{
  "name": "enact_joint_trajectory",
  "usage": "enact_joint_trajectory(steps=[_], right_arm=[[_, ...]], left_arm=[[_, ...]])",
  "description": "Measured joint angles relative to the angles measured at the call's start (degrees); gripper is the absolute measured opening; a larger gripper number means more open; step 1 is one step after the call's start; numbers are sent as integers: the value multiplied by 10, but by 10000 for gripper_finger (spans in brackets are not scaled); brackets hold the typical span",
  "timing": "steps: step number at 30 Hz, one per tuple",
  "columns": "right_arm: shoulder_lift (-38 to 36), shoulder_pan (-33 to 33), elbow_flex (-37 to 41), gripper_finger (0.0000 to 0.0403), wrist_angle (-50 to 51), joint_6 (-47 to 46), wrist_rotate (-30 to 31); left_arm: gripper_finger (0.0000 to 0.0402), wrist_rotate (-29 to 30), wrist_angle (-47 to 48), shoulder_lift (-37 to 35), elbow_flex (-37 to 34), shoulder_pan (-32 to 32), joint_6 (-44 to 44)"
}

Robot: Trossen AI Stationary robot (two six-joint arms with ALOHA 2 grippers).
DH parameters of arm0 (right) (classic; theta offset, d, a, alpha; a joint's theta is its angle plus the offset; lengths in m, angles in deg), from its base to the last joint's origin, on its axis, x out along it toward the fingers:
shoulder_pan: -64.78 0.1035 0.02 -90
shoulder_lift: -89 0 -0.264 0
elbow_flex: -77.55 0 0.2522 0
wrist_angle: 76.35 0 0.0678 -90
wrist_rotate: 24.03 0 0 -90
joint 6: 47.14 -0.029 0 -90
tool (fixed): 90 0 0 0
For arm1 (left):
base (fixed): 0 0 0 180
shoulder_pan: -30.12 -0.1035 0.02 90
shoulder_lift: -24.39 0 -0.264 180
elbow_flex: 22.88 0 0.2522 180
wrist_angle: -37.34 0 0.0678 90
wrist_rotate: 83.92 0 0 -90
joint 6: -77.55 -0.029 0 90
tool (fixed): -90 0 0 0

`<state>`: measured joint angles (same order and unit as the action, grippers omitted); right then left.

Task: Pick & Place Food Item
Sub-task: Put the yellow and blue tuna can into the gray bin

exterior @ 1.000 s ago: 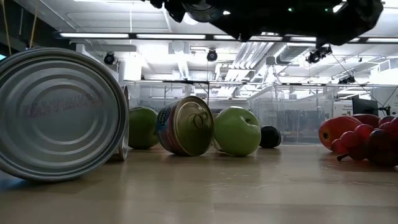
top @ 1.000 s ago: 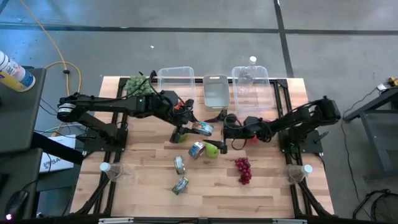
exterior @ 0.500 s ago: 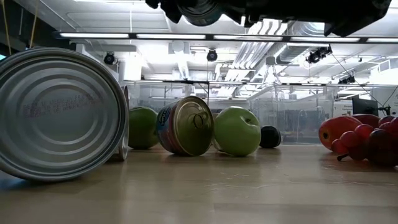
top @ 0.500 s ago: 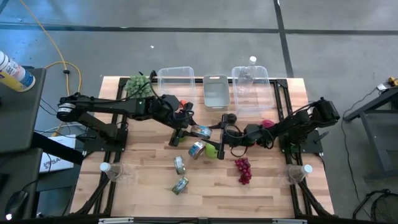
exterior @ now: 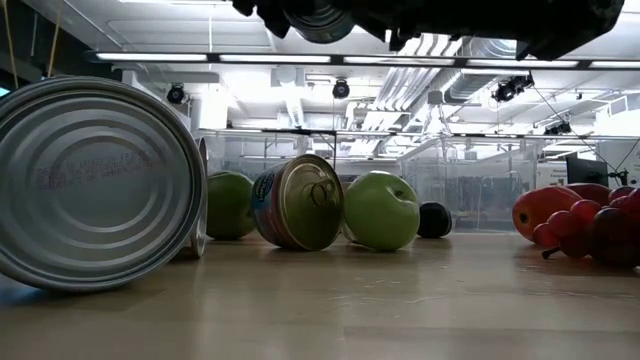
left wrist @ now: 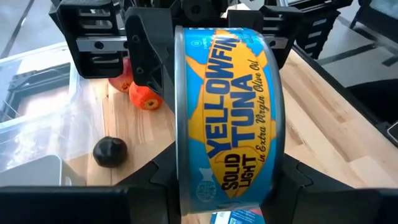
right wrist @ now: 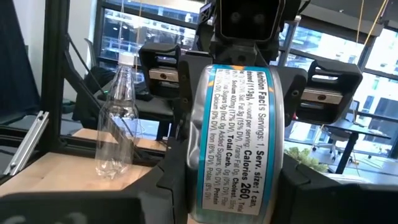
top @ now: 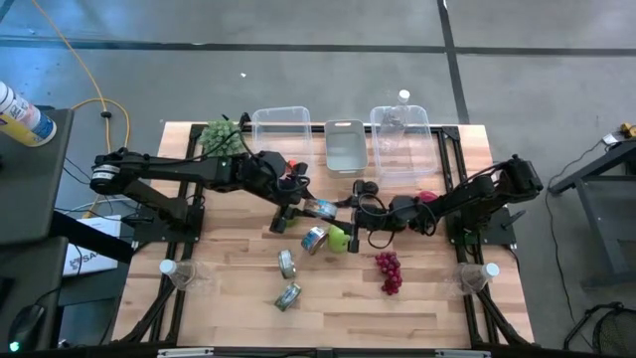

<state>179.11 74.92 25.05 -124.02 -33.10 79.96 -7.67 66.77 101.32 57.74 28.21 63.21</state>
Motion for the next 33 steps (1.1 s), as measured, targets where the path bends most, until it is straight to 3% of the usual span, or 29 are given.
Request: enact_joint_trajectory(steps=[15,22,27,33], right_arm=[[0,6,-1,123,47,0,24],[0,10,-1,123,94,-3,93],[0,24,-1,123,174,-25,202],[-4,52,-7,123,235,-53,415]], left_arm=[[164,27,-1,0,0,0,0],[202,38,-11,0,0,-1,8],[257,56,-4,0,0,0,26],[322,93,-2,0,0,0,104]])
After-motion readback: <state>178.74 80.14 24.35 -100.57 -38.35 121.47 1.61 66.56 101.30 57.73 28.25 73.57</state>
